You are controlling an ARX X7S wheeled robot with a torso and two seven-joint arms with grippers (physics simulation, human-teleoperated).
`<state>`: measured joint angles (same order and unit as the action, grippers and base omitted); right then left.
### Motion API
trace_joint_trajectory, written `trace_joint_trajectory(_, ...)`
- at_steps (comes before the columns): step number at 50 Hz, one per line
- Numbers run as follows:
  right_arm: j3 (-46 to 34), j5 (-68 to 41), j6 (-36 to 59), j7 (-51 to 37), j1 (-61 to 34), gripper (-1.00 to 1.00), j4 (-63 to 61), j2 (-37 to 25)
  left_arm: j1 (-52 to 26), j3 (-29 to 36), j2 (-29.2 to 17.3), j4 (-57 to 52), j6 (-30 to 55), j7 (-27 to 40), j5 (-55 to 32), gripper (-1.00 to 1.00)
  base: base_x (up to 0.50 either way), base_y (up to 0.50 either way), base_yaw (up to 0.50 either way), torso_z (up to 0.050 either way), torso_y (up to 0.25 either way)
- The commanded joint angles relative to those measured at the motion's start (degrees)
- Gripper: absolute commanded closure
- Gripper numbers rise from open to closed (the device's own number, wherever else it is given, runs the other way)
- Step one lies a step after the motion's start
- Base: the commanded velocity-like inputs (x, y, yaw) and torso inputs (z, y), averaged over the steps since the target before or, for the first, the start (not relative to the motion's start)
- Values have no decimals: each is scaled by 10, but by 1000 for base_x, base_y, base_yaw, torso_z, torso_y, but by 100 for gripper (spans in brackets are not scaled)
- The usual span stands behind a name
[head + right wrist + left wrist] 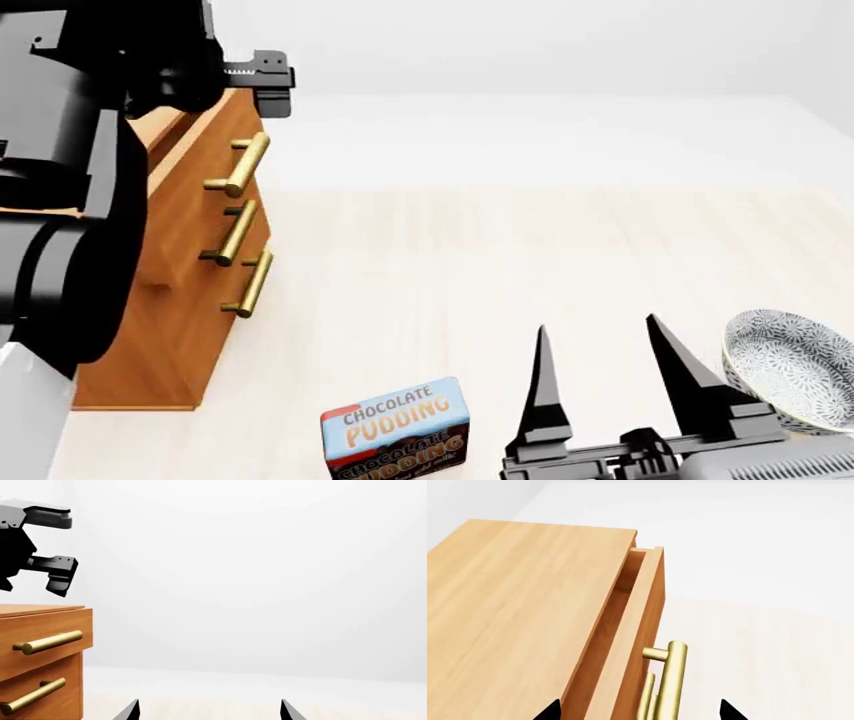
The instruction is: Put the butter at the back in the top drawer of the cabinet and close it.
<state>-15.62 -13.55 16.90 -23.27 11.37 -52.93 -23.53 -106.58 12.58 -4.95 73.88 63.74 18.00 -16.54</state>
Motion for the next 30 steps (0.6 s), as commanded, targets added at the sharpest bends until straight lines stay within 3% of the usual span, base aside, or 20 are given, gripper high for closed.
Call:
trace_joint_trajectory(1, -7, 3, 7, -6, -1, -100, -9, -4, 2, -5, 2, 7, 8, -14, 23, -100, 0, 0, 0, 0, 0)
trace_joint_trajectory(9, -12, 8, 2, -8, 0, -100, -6, -6, 24, 30, 8, -21, 23, -50, 45, -100, 0, 0, 0, 0, 0)
trace_joint_trajectory(30, -21, 11, 5, -17, -3, -100, -9, -10, 69, 40, -6, -98, 54, -45, 40, -100, 0, 0, 0, 0, 0)
